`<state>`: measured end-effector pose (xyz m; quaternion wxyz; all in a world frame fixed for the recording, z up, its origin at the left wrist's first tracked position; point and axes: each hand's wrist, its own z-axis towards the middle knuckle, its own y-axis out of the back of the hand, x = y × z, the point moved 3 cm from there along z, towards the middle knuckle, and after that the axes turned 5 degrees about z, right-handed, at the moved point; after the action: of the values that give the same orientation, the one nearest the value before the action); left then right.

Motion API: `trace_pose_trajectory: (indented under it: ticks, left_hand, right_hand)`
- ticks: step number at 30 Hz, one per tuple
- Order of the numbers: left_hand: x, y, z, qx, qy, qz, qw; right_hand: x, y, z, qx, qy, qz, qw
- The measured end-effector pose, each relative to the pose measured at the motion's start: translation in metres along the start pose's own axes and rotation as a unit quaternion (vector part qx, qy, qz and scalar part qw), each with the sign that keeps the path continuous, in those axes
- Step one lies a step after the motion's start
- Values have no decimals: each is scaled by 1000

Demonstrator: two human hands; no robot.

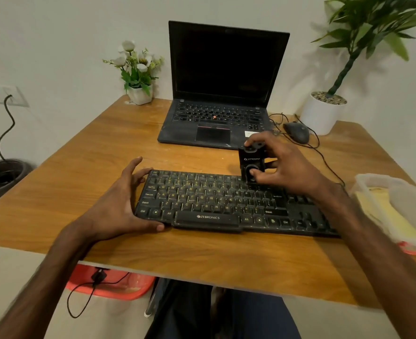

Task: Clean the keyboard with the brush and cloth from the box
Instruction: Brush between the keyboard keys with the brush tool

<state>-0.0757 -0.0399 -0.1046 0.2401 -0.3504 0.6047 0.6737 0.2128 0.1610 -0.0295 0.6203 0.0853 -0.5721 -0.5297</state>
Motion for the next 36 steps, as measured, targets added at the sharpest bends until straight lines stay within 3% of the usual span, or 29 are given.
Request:
trace_pose_trajectory:
  ticks: [4, 9, 13, 20, 25, 27, 31, 36]
  left_hand:
    - [2, -2, 1, -4, -2, -8, 1000]
    - [0, -2, 2, -1, 2, -10, 1000]
    - [1, -1, 2, 2, 0, -10, 1000]
    - [-1, -3, 2, -1, -2, -16, 1000]
    - [-2, -4, 1, 1, -5, -26, 1000]
    - [-3, -4, 1, 3, -7, -32, 999]
    - [-3, -4, 0, 1, -11, -31, 999]
    - [-3, -5, 0, -3, -3, -37, 999]
  right_hand:
    - [-5, 26, -9, 11, -12, -48, 999]
    - [2, 17, -6, -52, 4, 40, 998]
    - [2, -5, -3, -17, 2, 37, 999]
    - [-24, 47, -34, -30, -68, 11, 997]
    - [-22, 56, -39, -133, -56, 95, 985]
    - [-21, 43, -34, -127, -53, 110, 984]
    - [-26, 28, -36, -67, -75, 77, 992]
    - [-38, 74, -58, -57, -122, -34, 990]
